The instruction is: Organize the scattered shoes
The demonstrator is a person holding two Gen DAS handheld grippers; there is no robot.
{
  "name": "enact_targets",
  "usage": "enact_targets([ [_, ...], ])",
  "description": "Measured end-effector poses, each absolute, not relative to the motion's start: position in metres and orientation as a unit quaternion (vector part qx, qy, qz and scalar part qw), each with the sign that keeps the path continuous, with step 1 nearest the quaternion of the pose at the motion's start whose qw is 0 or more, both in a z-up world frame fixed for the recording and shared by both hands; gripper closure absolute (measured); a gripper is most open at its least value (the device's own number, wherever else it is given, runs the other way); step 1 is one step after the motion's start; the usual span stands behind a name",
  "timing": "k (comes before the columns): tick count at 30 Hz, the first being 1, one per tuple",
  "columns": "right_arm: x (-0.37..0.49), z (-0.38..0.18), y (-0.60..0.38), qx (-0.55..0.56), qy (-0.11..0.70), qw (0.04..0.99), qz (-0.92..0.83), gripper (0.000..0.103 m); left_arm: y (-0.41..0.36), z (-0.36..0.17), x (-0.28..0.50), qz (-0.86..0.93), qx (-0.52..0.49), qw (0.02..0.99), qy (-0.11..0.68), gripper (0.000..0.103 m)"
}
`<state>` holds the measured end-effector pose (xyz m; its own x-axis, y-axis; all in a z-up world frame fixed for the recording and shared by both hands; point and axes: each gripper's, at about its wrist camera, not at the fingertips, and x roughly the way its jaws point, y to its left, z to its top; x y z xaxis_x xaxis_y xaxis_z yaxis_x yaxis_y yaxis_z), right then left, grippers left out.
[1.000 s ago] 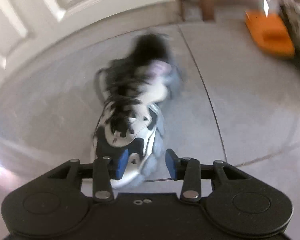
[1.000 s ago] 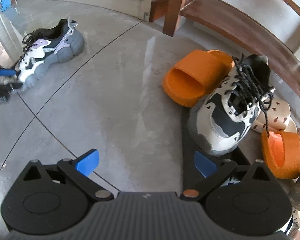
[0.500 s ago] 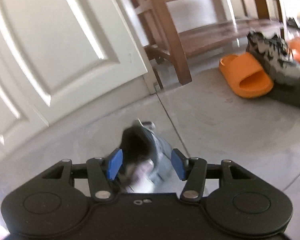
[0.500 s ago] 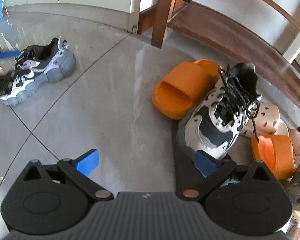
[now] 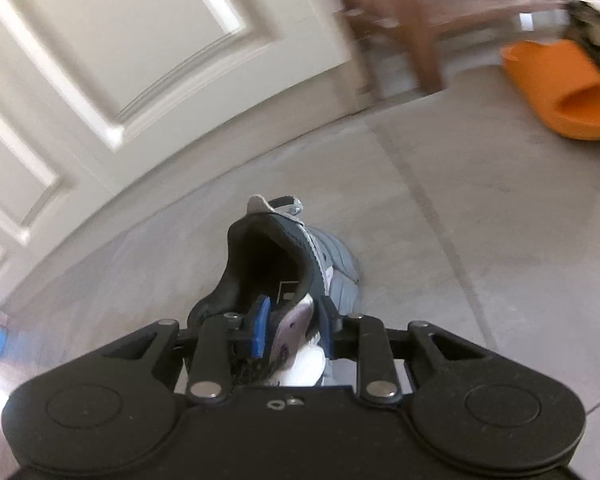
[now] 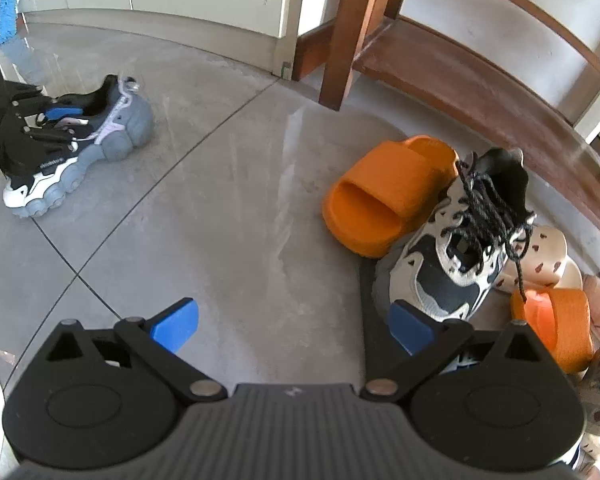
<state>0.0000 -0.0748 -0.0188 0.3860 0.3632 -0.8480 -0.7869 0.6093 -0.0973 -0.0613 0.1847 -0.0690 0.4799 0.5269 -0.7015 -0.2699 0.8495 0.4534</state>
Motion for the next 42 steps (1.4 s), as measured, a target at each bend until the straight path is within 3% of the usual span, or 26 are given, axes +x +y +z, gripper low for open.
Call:
enact_targets([
  [4, 0.005, -0.019, -0.077, -0.243, 0.424, 0.798, 0.353, 0.001, 0.192, -0.057, -0.072, 0.27, 0.096, 0.857, 0.428, 0.066],
  [6, 0.009, -0.017, -0.082, -0.237, 0.423, 0.804, 0.344, 0.001, 0.176, -0.043, -0.076, 0.263, 0.092, 0.873, 0.401, 0.052],
  [8, 0.013, -0.014, -0.089, -0.229, 0.421, 0.813, 0.331, 0.001, 0.163, -0.035, -0.077, 0.252, 0.086, 0.885, 0.383, 0.044],
  [16, 0.039, 0.008, -0.137, -0.165, 0.407, 0.864, 0.247, 0.002, 0.082, -0.009, -0.046, 0.039, -0.016, 0.93, 0.364, 0.048],
  [27, 0.078, 0.021, -0.198, -0.121, 0.385, 0.903, 0.144, 0.003, 0.024, 0.009, 0.05, -0.021, -0.063, 0.936, 0.347, 0.045],
  [29, 0.089, 0.024, -0.204, -0.122, 0.378, 0.907, 0.144, 0.008, 0.02, 0.011, 0.077, -0.021, -0.062, 0.935, 0.348, 0.045],
  [30, 0.093, 0.025, -0.205, -0.122, 0.374, 0.908, 0.147, 0.017, 0.016, 0.01, 0.088, -0.019, -0.062, 0.935, 0.349, 0.045],
  [31, 0.098, 0.026, -0.204, -0.118, 0.369, 0.909, 0.153, 0.035, 0.013, 0.008, 0.097, -0.02, -0.062, 0.934, 0.35, 0.045],
  [33, 0.106, 0.027, -0.204, -0.101, 0.362, 0.912, 0.164, 0.06, 0.004, 0.003, 0.117, -0.025, -0.064, 0.932, 0.356, 0.045],
  [39, 0.103, 0.018, -0.202, -0.076, 0.349, 0.915, 0.188, 0.065, -0.037, -0.019, 0.168, -0.025, -0.006, 0.931, 0.363, 0.045],
  [42, 0.097, 0.009, -0.201, -0.104, 0.341, 0.916, 0.186, 0.065, -0.043, -0.03, 0.176, -0.035, -0.025, 0.925, 0.377, 0.046],
])
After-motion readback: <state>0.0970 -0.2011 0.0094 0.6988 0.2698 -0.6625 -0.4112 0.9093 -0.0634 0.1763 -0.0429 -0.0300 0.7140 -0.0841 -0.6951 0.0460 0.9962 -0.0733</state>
